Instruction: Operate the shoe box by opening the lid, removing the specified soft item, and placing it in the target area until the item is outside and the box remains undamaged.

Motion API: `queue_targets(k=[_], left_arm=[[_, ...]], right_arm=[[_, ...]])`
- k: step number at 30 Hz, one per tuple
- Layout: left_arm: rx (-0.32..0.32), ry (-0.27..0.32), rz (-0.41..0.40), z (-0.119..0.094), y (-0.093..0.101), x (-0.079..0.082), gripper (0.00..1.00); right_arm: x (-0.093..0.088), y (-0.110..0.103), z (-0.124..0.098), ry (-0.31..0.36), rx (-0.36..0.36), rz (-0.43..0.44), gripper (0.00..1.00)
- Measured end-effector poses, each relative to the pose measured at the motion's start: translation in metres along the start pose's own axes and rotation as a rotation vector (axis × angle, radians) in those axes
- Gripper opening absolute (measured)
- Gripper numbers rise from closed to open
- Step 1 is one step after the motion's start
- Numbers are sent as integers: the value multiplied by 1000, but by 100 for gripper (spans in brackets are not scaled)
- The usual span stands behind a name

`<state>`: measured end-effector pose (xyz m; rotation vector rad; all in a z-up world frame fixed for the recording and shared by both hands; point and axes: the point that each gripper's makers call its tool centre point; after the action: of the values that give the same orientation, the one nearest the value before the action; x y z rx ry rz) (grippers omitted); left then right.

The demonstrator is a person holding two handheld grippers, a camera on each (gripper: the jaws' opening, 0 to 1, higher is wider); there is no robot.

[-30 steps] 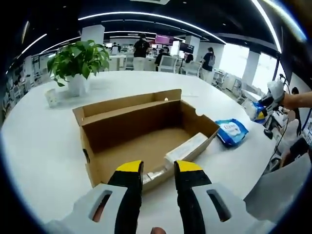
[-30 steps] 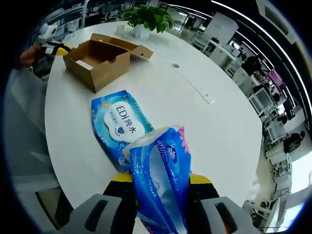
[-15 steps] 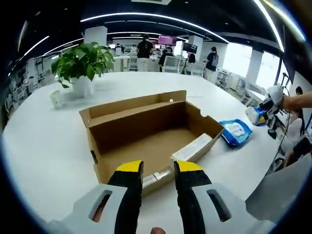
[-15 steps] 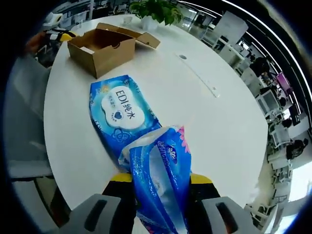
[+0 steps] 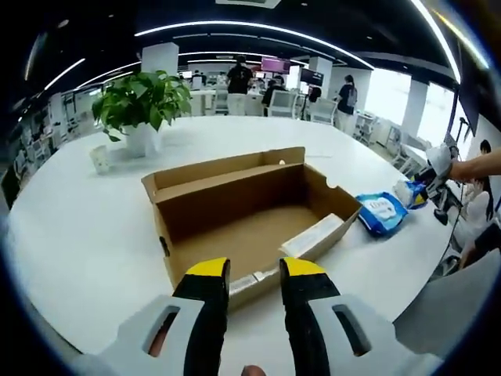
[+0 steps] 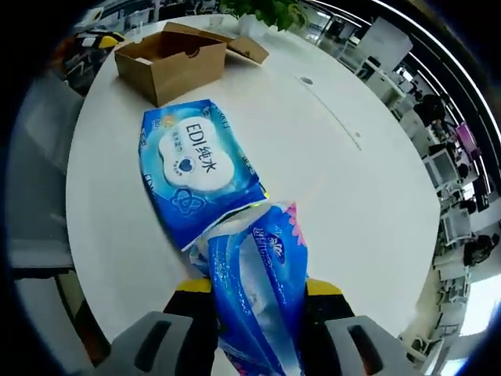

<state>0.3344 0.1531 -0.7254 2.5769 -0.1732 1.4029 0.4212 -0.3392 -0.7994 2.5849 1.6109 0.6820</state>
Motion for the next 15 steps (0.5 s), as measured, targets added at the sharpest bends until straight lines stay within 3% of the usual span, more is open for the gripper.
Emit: queue_targets(k=[3, 9, 15], left_arm=[[3, -2, 4, -2, 1, -1, 25], [7, -7, -5, -4, 3, -5, 26], [5, -12, -1, -5, 4, -6, 26]], right_arm=[[-4, -3, 6, -19, 14, -54, 38], [-2, -5, 10, -13, 23, -48, 39], [-2, -6, 14, -28, 31, -98, 40]])
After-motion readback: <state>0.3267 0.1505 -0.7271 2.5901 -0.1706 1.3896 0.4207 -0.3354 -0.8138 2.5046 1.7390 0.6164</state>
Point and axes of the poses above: the point that each gripper's makers call its tool centre point, and the gripper's own axes: z roughly forward along the fingers, y roughly to its right, x roughly out of its top, and after that the axes turned 3 degrees about y, right-handed
